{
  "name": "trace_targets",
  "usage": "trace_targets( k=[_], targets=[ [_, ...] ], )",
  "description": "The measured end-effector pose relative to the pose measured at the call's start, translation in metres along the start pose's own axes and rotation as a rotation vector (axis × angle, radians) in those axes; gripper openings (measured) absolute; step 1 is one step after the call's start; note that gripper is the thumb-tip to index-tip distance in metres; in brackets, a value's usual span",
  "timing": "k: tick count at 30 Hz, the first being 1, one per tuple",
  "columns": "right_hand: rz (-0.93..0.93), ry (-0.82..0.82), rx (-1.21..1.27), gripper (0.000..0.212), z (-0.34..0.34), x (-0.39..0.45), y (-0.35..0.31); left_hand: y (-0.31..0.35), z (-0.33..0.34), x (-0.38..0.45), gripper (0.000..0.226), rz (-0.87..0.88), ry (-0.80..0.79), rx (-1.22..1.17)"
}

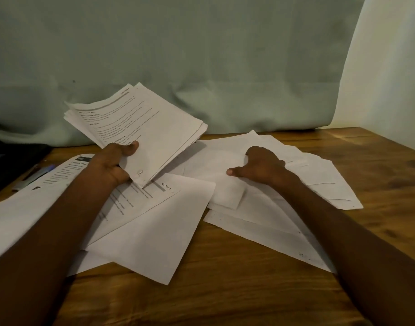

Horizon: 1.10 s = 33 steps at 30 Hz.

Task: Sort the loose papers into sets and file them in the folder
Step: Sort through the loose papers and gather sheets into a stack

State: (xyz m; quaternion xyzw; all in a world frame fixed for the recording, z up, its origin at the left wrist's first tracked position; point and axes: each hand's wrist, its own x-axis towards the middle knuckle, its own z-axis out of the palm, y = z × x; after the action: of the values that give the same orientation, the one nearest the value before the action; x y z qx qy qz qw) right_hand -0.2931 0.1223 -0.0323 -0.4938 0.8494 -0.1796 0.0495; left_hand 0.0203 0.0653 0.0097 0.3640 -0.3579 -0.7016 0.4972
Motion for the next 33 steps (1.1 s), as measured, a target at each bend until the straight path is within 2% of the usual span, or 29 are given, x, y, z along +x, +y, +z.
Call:
trace_targets(
  k=[3, 5, 6, 7, 9, 12, 14, 17, 19, 22, 25, 28, 30, 33],
  targets=[
    [0.072, 0.196, 0.345, 0.056, -0.001, 0.009, 0.011, -0.001, -0.001, 0.002, 0.035, -0.006, -0.083, -0.065],
    [0.017, 0.481, 0.527, 0.045, -0.012, 0.008, 0.015, 0.001, 0.002, 0.001, 0.022, 0.144, -0.056, 0.073],
    [-0.058, 0.644, 0.586, 0.044, -0.020, 0.006, 0.015, 0.005, 0.001, 0.006, 0.018, 0.136, -0.026, 0.050],
    [-0.164, 0.798, 0.606, 0.045, -0.029, 0.001, 0.014, 0.009, 0.007, 0.008, 0.019, 0.125, -0.036, 0.030],
    [-0.398, 1.037, 0.485, 0.049, -0.045, -0.014, 0.005, 0.012, 0.004, 0.017, 0.021, 0.128, -0.013, 0.023],
    [-0.673, 1.174, 0.281, 0.060, -0.054, -0.036, -0.014, 0.011, -0.003, 0.024, 0.020, 0.125, -0.009, -0.061],
    [-0.818, 1.157, 0.251, 0.067, -0.051, -0.048, -0.028, 0.012, -0.009, 0.029, 0.024, 0.156, 0.013, -0.096],
    [-0.955, 0.988, 0.409, 0.064, -0.045, -0.060, -0.044, 0.014, -0.012, 0.031, 0.027, 0.182, 0.024, -0.090],
    [-0.960, 0.801, 0.546, 0.054, -0.043, -0.058, -0.046, 0.016, -0.010, 0.028, 0.036, 0.198, 0.013, -0.081],
    [-0.929, 0.554, 0.476, 0.031, -0.036, -0.034, -0.030, 0.015, -0.010, 0.025, 0.035, 0.226, -0.005, -0.066],
    [-0.856, 0.265, 0.315, 0.037, -0.020, -0.015, -0.003, 0.014, -0.018, 0.032, 0.023, 0.247, 0.010, -0.060],
    [-0.764, 0.022, 0.240, 0.034, -0.005, -0.009, 0.012, 0.014, -0.026, 0.038, 0.028, 0.264, 0.000, -0.078],
    [-0.687, -0.027, 0.273, 0.043, -0.004, -0.008, 0.015, 0.014, -0.024, 0.036, 0.028, 0.250, -0.010, -0.080],
    [-0.543, 0.081, 0.251, 0.082, -0.005, -0.005, 0.016, 0.013, -0.017, 0.032, 0.022, 0.237, -0.022, -0.086]
  ],
)
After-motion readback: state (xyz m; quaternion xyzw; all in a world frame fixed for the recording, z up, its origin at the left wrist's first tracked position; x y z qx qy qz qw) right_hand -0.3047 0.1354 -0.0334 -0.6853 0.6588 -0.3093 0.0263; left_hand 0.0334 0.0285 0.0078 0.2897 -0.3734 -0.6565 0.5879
